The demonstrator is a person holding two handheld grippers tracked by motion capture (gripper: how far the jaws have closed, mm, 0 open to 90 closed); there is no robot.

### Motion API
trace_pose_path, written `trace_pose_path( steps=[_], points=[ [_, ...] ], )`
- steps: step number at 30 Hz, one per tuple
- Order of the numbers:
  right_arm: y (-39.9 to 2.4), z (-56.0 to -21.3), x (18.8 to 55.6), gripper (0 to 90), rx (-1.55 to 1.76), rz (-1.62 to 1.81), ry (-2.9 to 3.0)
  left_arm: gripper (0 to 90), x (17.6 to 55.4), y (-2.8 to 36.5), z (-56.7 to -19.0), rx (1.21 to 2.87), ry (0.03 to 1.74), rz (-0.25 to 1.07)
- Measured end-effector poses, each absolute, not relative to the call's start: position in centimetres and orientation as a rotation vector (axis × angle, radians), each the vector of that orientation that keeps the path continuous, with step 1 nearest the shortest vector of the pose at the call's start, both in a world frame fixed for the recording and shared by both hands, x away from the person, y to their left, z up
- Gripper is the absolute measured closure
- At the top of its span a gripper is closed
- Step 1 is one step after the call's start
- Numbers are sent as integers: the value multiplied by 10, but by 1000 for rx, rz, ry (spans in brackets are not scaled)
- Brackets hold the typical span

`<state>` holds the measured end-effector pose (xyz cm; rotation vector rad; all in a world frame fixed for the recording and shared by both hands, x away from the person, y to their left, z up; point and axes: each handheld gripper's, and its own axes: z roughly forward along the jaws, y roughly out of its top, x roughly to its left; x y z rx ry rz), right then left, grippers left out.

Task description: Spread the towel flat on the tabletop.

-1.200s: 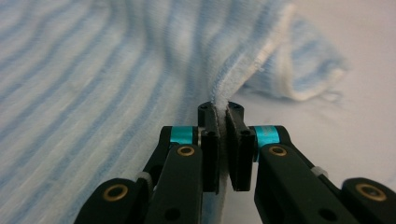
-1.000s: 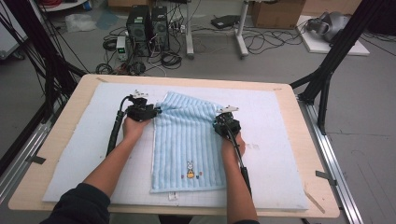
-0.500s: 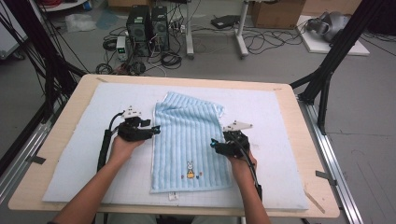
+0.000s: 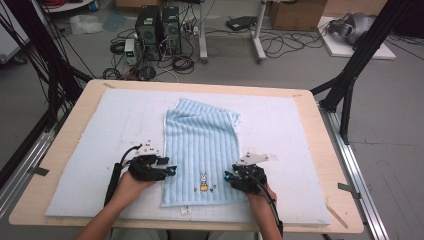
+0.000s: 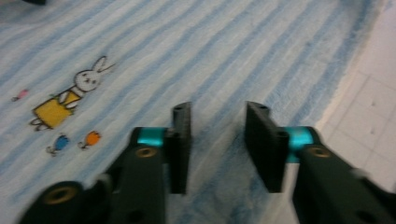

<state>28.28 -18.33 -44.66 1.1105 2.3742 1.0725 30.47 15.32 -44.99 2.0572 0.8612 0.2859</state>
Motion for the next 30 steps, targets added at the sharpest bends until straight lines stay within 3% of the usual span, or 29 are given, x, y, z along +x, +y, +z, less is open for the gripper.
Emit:
trace_pose_path(
  steps=[2,3,24,25,27,30],
  points=[
    [-183,-446,280,791,1121,1067,2378,675,297,152,-451,2080,826,336],
    [-182,-445,276,837,1119,1055,2389,859,294,153,-450,2090,812,344],
    [-192,-437,192,818,997,1062,2565,863,227,178,-450,2097,695,189],
    [-194,-434,188,716,1008,1096,2523,802,226,179,-450,2083,704,181],
    [-195,-432,190,694,1037,1126,2492,663,229,180,-447,2042,740,181],
    [-188,-430,213,592,1077,1186,2408,621,239,184,-442,1977,792,223]
  ],
)
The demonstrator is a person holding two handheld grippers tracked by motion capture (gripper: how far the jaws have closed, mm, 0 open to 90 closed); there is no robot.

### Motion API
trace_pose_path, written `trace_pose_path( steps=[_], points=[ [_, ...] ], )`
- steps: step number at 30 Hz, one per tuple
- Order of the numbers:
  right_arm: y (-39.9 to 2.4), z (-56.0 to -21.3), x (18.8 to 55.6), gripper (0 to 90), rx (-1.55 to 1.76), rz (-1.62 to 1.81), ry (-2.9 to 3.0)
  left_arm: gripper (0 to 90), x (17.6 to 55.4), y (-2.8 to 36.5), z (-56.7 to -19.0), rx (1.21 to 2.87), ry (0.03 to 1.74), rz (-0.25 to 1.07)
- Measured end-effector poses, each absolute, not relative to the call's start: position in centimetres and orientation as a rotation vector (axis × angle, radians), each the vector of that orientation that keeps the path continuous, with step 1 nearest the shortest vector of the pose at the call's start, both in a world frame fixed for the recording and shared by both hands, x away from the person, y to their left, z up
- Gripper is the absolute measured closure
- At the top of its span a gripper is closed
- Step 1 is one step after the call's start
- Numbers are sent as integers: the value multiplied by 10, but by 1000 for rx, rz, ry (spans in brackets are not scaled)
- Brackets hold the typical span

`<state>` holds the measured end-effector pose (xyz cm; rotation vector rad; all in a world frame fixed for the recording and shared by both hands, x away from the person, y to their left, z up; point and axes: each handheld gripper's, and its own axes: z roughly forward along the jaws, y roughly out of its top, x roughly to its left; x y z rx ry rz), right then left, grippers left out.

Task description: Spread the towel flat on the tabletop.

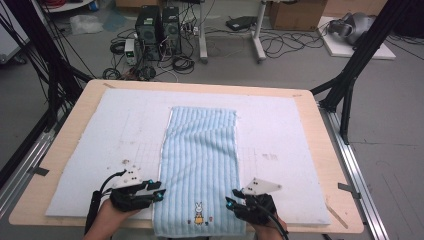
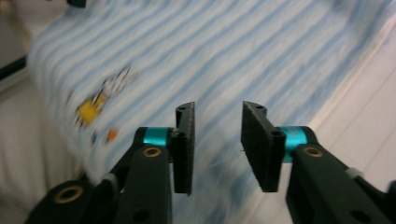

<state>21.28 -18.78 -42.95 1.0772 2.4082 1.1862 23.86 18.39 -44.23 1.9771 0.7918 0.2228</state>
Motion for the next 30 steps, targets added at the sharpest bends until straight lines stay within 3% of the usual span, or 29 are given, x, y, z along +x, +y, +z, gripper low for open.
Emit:
trace_pose_path(
  steps=[1,2,6,8,12,14,23,26,30],
  points=[
    [-188,-430,213,592,1077,1186,2408,621,242,185,-440,1956,803,229],
    [-179,-432,228,538,1080,1185,2389,606,247,186,-438,1936,811,236],
    [-166,-436,252,540,1060,1160,2398,597,267,190,-430,1903,844,275],
    [-160,-441,265,585,1064,1144,2430,594,275,193,-427,1877,869,294],
    [-157,-446,271,823,1006,1138,2492,592,287,198,-422,1845,894,310],
    [-159,-445,270,868,992,1146,2529,591,293,200,-421,1846,901,305],
    [-169,-442,249,866,900,1157,2666,569,318,202,-423,1824,914,308],
    [-174,-441,250,744,908,1203,2666,557,327,201,-425,1824,927,310],
    [-186,-434,266,656,984,1280,2536,542,338,197,-428,1821,942,323]
  ],
)
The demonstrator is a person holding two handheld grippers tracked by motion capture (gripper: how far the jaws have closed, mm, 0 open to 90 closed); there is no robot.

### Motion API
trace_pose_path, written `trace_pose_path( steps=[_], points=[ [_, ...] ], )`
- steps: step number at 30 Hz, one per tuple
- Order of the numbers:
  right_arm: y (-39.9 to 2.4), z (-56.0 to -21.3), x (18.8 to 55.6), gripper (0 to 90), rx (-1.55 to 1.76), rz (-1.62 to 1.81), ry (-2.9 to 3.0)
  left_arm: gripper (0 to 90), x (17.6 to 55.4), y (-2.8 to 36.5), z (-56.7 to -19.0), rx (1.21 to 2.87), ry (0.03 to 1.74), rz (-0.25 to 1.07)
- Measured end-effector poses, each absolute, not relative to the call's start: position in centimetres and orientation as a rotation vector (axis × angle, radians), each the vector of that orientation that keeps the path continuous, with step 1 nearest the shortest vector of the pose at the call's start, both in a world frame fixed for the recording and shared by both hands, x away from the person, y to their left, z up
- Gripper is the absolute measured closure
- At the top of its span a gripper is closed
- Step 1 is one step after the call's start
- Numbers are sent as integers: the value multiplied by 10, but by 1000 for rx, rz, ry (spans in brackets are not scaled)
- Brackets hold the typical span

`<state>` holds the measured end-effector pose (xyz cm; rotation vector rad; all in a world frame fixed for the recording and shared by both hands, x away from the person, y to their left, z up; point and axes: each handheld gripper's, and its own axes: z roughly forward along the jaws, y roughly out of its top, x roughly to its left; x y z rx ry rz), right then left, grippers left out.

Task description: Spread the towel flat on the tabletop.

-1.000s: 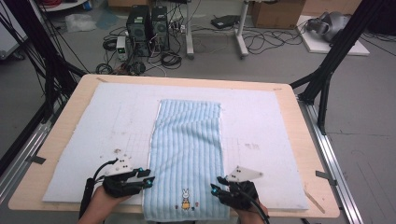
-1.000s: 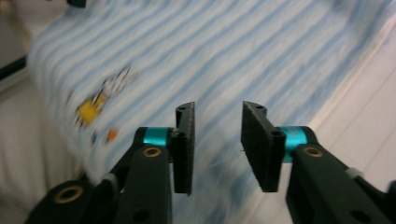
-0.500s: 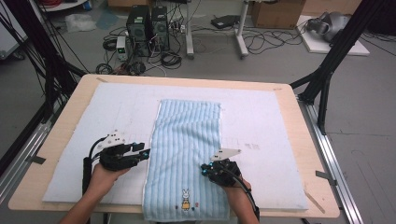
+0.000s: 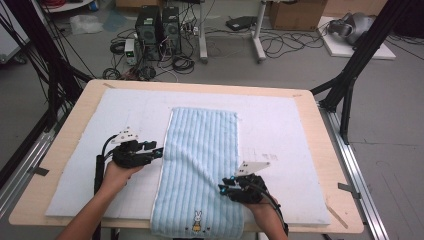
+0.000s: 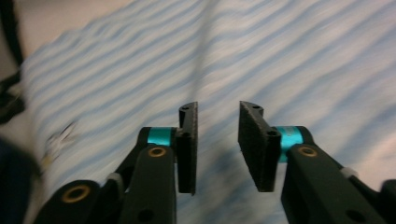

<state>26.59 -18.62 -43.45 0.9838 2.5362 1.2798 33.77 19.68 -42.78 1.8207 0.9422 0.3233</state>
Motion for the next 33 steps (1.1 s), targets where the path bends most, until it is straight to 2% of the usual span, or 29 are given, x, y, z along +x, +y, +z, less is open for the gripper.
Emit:
trace_pose_path(
  steps=[2,5,6,7,14,16,18,19,20,21,22,24,26,27,28,31,33],
  points=[
    [-196,-432,284,600,1058,1283,2431,534,346,195,-428,1834,954,334],
    [-199,-430,298,561,1092,1259,2373,526,358,193,-427,1824,975,337],
    [-200,-430,315,538,1115,1210,2324,513,363,193,-428,1814,983,333],
    [-200,-430,315,538,1115,1210,2324,513,368,192,-428,1810,995,328],
    [-198,-433,394,567,1276,1047,2188,500,387,186,-437,1794,1053,323],
    [-197,-434,402,574,1302,1028,2185,500,389,185,-439,1798,1065,314],
    [-195,-437,416,613,1332,991,2177,500,392,184,-441,1802,1070,309],
    [-192,-442,426,698,1346,964,2202,498,393,184,-441,1805,1074,309],
    [-192,-442,426,698,1346,964,2202,498,394,183,-441,1803,1074,309],
    [-191,-444,429,754,1337,958,2211,497,395,183,-441,1802,1076,309],
    [-190,-442,431,861,1328,914,2199,497,397,183,-440,1803,1078,310],
    [-189,-442,432,864,1313,866,2188,497,399,182,-440,1808,1080,310],
    [-192,-443,434,859,1343,830,2130,493,400,181,-439,1811,1086,314],
    [-197,-444,435,750,1411,850,2067,493,401,181,-439,1800,1088,322],
    [-197,-444,435,750,1411,850,2067,493,402,180,-439,1796,1089,328],
    [-205,-439,427,669,1410,954,2037,488,410,179,-444,1830,1113,325],
    [-207,-437,424,656,1408,978,2029,487,420,177,-444,1819,1143,323]
  ],
)
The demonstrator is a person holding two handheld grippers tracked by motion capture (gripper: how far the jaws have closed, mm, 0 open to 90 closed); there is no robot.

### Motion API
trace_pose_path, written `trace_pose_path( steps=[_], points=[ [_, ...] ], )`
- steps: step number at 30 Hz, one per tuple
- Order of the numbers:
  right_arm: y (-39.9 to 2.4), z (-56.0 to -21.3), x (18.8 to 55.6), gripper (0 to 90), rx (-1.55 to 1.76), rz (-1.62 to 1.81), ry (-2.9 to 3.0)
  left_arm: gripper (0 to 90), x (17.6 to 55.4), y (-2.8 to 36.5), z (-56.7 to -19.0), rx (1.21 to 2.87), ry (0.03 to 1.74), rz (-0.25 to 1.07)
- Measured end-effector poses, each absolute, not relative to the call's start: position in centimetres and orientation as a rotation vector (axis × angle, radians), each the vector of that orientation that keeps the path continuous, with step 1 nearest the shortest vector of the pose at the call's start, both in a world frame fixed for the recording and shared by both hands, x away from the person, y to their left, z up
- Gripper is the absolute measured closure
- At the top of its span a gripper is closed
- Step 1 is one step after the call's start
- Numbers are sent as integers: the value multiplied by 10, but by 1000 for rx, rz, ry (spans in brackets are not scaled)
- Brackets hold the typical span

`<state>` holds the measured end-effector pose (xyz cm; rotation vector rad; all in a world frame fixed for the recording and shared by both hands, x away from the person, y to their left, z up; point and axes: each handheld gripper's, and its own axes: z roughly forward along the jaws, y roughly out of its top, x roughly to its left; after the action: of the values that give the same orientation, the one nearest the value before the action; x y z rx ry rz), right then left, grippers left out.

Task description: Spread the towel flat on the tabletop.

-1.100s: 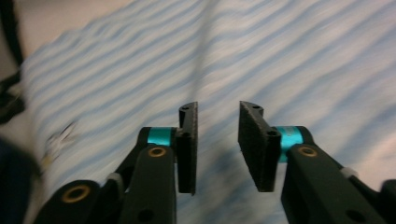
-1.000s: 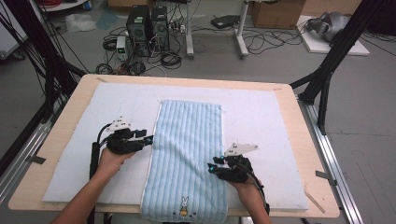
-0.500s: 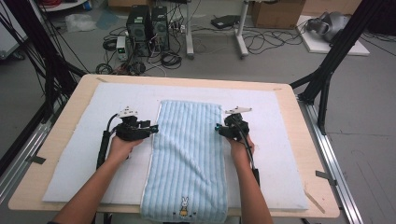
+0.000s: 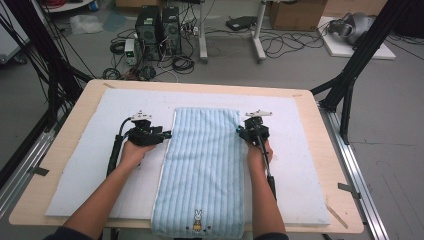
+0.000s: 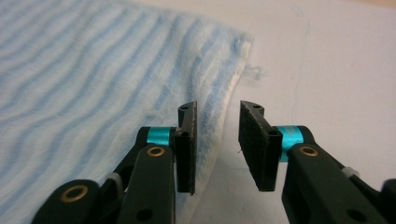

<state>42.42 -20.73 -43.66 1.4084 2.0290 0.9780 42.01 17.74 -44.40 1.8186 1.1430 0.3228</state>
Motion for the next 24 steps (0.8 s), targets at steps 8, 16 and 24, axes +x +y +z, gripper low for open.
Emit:
trace_pose_path(
  steps=[8,16,24],
  points=[
    [-225,-426,400,584,1382,1047,2030,488,462,159,-449,1872,1218,363],
    [-230,-424,392,615,1371,1034,2032,874,466,138,-450,1990,1093,491],
    [-222,-432,407,665,1412,1051,2033,718,474,150,-451,1904,1212,522]
  ],
)
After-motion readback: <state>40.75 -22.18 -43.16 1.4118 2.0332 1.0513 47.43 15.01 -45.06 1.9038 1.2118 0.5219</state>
